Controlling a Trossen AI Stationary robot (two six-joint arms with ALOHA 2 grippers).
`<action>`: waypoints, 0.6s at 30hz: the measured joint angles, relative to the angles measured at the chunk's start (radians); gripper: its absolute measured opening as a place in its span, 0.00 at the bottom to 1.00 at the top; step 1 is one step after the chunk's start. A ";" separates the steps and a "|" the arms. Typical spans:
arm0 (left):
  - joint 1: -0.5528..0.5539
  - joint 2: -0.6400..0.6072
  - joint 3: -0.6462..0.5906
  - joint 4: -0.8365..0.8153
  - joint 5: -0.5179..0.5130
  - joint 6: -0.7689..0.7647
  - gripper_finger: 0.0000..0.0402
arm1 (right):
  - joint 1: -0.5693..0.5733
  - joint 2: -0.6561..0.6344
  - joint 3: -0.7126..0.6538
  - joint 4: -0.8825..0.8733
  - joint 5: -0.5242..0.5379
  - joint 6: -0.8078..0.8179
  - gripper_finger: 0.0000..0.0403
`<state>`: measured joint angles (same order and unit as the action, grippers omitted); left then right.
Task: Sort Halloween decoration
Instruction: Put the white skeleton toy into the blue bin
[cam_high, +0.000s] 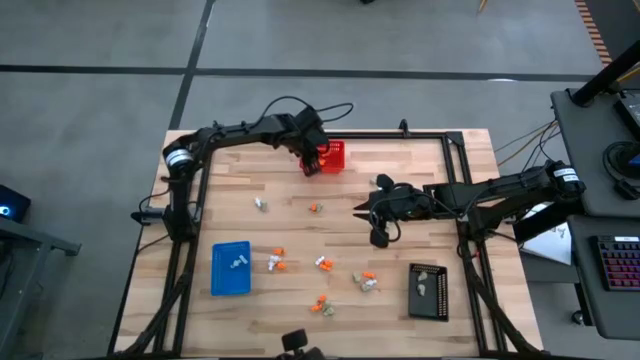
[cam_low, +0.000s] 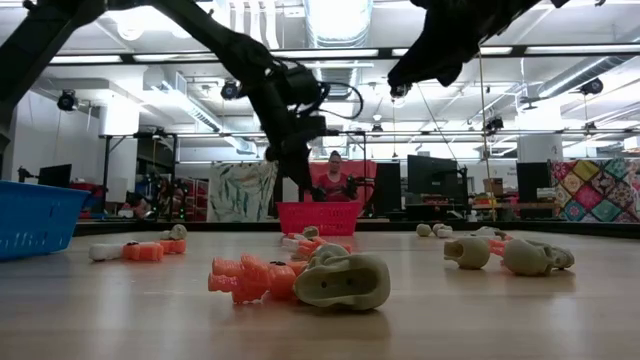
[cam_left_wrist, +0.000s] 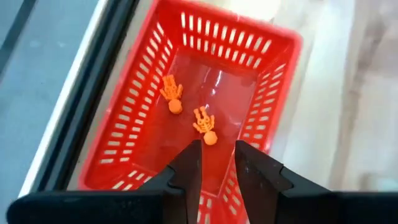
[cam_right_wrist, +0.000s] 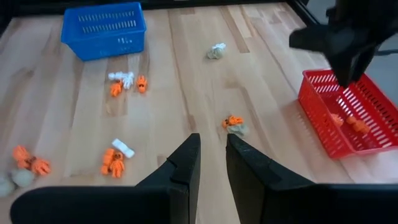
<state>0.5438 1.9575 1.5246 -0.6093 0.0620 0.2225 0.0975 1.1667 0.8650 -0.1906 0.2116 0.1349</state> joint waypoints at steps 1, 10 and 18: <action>-0.002 -0.012 0.000 0.000 0.000 -0.003 0.20 | 0.000 0.000 0.000 0.003 0.000 0.009 0.16; -0.073 -0.123 -0.006 -0.004 0.008 -0.044 0.20 | -0.041 0.000 0.000 0.016 0.001 0.119 0.16; -0.169 -0.251 -0.133 0.092 0.009 -0.088 0.20 | -0.044 0.000 0.000 -0.046 -0.003 0.162 0.16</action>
<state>0.3748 1.7067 1.3915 -0.5177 0.0711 0.1347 0.0532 1.1667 0.8646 -0.2370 0.2085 0.2970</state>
